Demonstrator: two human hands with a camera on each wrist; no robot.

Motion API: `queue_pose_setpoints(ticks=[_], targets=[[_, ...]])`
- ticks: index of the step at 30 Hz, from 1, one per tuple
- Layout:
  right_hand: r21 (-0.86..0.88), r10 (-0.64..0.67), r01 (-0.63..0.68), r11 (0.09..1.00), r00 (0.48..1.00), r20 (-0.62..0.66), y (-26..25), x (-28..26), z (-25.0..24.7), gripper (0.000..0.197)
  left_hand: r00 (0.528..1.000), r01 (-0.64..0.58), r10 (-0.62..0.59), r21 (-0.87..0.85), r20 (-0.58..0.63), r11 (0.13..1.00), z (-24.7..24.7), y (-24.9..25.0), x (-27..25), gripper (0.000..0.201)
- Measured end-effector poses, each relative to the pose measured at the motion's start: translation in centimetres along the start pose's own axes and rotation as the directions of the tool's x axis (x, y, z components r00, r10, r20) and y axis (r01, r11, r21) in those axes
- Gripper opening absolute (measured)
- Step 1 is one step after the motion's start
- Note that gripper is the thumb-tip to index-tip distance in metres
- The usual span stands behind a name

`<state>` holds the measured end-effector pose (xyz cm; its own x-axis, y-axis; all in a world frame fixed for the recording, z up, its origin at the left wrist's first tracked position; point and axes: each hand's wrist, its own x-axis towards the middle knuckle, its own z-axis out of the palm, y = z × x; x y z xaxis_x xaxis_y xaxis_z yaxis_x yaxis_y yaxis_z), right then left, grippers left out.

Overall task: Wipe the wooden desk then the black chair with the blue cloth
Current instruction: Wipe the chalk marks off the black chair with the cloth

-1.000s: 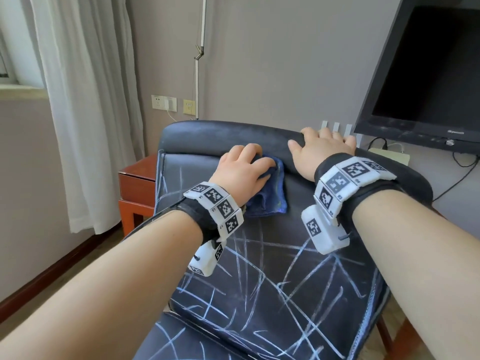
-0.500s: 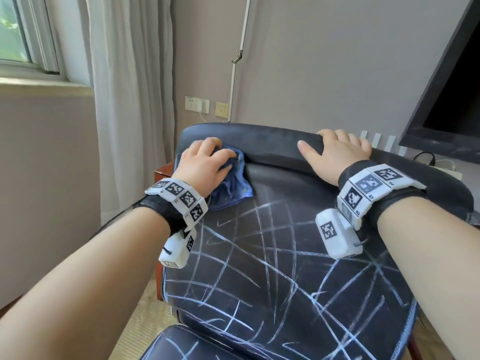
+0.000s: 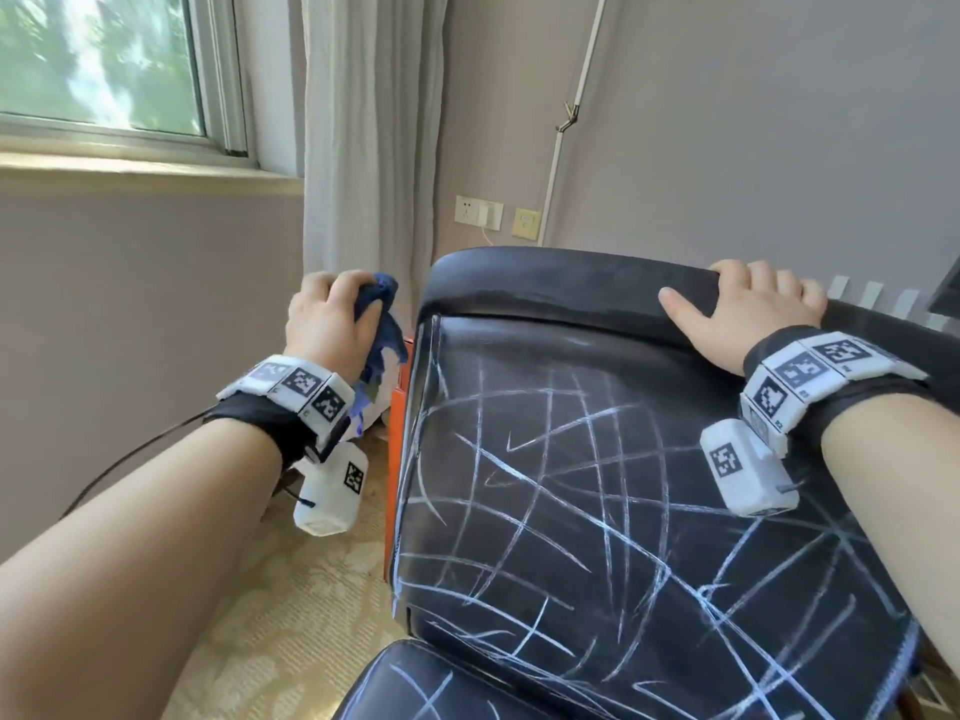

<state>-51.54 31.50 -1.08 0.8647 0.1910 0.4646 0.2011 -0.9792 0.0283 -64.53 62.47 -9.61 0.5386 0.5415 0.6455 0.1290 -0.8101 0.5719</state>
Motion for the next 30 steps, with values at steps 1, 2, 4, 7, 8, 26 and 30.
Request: queue_pose_setpoints(ticks=[1,2,4,7,8,26,30], targets=[[0.008,-0.008,0.008,1.000,1.000,-0.001,-0.3,0.0,0.0,0.074,0.999,-0.054,0.054,-0.029,0.002,0.998,0.0,1.2,0.6,0.035],[0.018,-0.016,0.016,1.000,1.000,-0.003,-0.4,0.1,0.1,0.074,0.996,-0.092,0.092,-0.056,0.003,0.994,0.3,2.3,1.0,0.035],[0.032,-0.026,0.027,0.999,1.000,-0.005,-0.3,0.3,0.2,0.073,0.993,-0.110,0.113,-0.099,0.031,0.989,1.3,3.7,1.2,0.035],[0.046,-0.045,0.045,0.998,0.999,-0.006,-0.2,0.6,0.5,0.072,0.992,-0.100,0.104,-0.057,0.076,0.993,3.2,3.4,0.0,0.036],[0.049,-0.051,0.051,0.997,0.999,-0.014,-0.4,0.8,0.6,0.072,0.993,-0.084,0.088,-0.057,0.073,0.995,3.6,3.0,-0.3,0.036],[0.239,-0.189,0.185,0.953,0.982,-0.005,-1.8,1.6,0.5,0.083,0.946,-0.005,-0.052,0.175,0.321,0.985,-1.8,-1.0,-4.7,0.039],[0.169,-0.300,0.291,0.942,0.953,0.029,-4.3,2.1,0.5,0.065,0.934,-0.150,0.100,0.123,0.342,0.981,-3.9,2.1,-3.0,0.037]])
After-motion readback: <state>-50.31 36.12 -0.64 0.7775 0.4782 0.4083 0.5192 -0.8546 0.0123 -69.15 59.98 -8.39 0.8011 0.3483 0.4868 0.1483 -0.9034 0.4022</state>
